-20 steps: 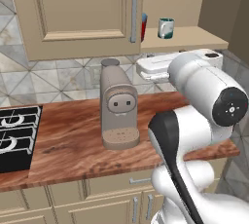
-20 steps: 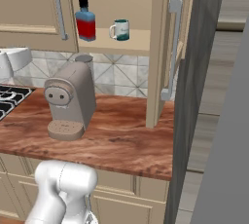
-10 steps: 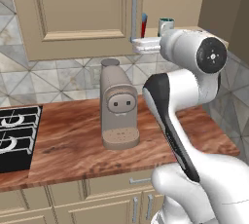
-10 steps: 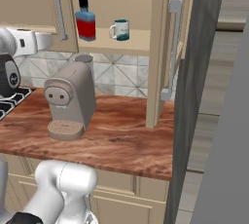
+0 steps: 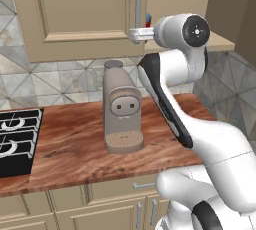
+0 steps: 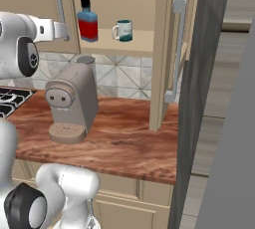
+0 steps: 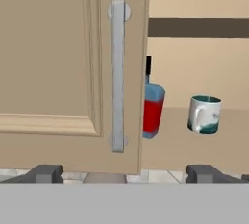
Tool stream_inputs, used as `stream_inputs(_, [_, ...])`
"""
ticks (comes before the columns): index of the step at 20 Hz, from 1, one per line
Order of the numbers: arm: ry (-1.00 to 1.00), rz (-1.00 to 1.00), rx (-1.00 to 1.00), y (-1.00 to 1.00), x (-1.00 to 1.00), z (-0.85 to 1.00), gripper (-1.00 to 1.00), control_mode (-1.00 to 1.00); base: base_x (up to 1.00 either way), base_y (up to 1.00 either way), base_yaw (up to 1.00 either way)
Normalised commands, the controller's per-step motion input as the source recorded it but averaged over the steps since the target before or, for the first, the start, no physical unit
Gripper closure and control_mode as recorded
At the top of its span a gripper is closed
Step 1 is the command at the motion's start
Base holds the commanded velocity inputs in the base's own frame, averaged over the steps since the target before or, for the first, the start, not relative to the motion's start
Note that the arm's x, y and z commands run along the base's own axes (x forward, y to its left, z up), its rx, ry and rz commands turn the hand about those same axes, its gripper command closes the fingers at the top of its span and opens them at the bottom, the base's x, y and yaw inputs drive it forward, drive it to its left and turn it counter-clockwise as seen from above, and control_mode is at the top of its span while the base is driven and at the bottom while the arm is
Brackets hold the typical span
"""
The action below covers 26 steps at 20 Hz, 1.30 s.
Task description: Open the cabinet directly in front. Then move the liquor and the mug to the dining counter with the candle on it.
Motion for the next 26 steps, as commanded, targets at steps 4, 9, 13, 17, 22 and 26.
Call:
stream_inputs(4, [0.00,0.00,0.00,0.02,0.81,0.00,-1.00,-1.00,0.00,0.00,0.00])
stream_inputs(9, [0.00,0.00,0.00,0.10,0.85,0.00,-1.00,-1.00,0.00,0.00,0.00])
stream_inputs(13, [0.00,0.00,0.02,0.24,0.91,0.00,-1.00,-1.00,0.00,0.00,0.00])
stream_inputs(17, [0.00,0.00,0.00,0.16,0.98,0.00,-1.00,-1.00,0.00,0.00,0.00])
stream_inputs(22, [0.00,0.00,0.00,0.01,1.00,-0.14,-1.00,-1.00,0.00,0.00,0.00])
stream_inputs(26, [0.00,0.00,-0.01,0.00,0.46,-0.07,1.00,-1.00,0.00,0.00,0.00])
